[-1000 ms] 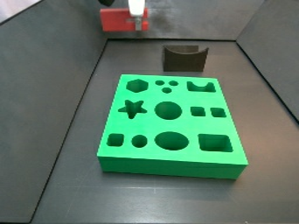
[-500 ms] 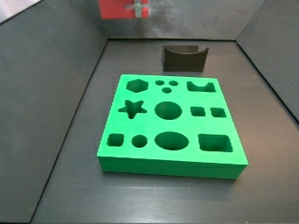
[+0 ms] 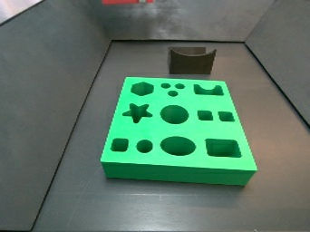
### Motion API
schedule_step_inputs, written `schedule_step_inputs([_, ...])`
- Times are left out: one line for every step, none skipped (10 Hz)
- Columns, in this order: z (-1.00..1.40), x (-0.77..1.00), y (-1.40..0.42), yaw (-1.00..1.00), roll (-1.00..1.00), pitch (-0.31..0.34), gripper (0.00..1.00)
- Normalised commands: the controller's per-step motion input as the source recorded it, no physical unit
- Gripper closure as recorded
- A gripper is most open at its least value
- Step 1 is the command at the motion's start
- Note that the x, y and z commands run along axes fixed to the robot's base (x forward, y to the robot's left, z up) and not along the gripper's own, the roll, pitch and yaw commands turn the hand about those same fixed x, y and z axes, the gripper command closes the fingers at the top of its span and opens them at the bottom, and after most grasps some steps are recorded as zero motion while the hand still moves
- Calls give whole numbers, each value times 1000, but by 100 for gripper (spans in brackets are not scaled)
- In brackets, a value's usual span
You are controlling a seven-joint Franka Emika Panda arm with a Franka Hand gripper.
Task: Pick up the double-square object. Move up. Place the double-square object on the fixture. Regrasp the double-square object. Move to above the board. Insert the double-square object.
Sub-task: Place the double-square object on the fixture.
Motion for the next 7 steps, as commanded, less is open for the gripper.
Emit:
schedule_step_inputs([190,-1,4,16,56,102,100])
schedule_step_inputs([-48,1000,-961,1000,-33,18,100])
schedule_step_inputs([-79,1000,-939,1000,-33,19,100])
schedule_step_inputs([-69,1000,-898,1000,-34,18,100])
schedule_step_inputs([-59,1000,-798,1000,-35,20,100])
schedule_step_inputs([-56,1000,-714,1000,-37,22,100])
schedule_step_inputs([-51,1000,-612,1000,-39,26,100])
